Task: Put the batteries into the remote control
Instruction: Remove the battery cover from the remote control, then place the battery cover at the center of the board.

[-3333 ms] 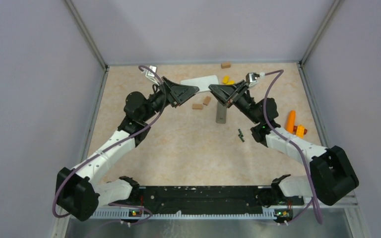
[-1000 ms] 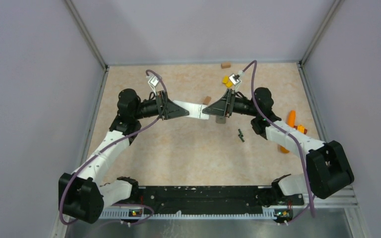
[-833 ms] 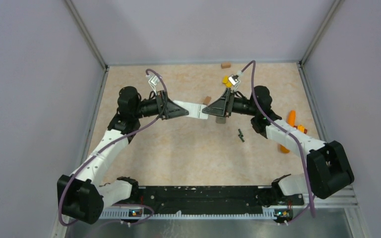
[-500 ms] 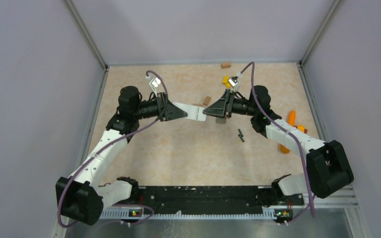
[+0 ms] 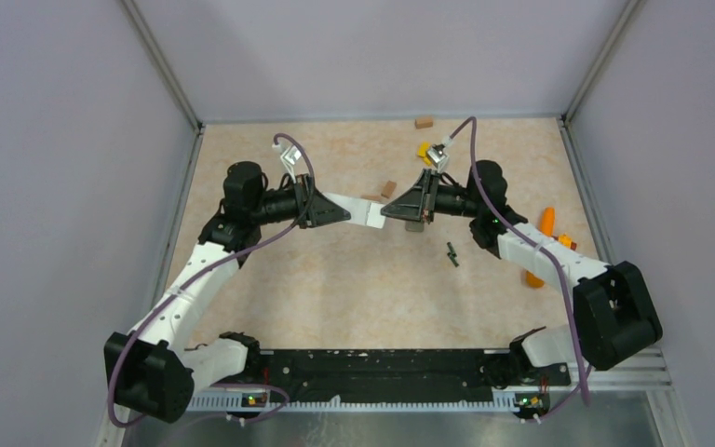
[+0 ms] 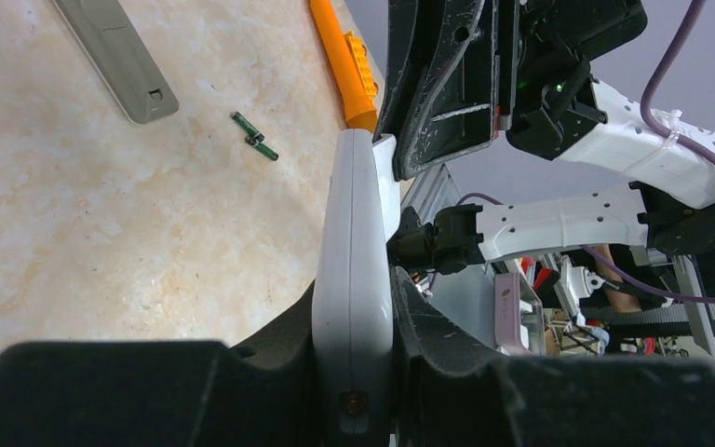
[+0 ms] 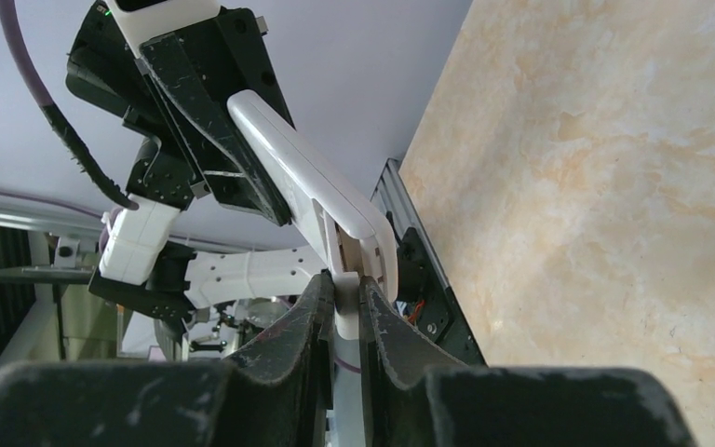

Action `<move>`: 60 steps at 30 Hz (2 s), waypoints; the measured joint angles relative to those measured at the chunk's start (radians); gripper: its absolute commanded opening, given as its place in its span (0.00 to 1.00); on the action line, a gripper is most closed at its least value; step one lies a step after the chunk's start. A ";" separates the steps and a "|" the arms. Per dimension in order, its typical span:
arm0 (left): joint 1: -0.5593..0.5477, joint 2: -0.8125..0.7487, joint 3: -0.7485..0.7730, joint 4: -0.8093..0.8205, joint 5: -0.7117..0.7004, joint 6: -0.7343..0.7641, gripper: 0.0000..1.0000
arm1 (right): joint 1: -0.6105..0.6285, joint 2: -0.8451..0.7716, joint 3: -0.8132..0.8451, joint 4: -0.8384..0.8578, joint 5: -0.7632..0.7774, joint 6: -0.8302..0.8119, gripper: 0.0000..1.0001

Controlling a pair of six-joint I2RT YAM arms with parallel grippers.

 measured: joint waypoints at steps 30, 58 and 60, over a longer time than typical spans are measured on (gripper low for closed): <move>0.000 0.010 0.002 -0.219 -0.367 0.176 0.00 | 0.033 -0.066 -0.164 -0.295 0.285 -0.274 0.00; 0.000 0.002 -0.005 -0.099 -0.029 0.207 0.00 | 0.030 -0.074 -0.228 -0.658 0.687 -0.468 0.50; 0.000 -0.006 -0.010 -0.080 0.020 0.208 0.00 | 0.023 -0.109 -0.207 -0.691 0.729 -0.491 0.45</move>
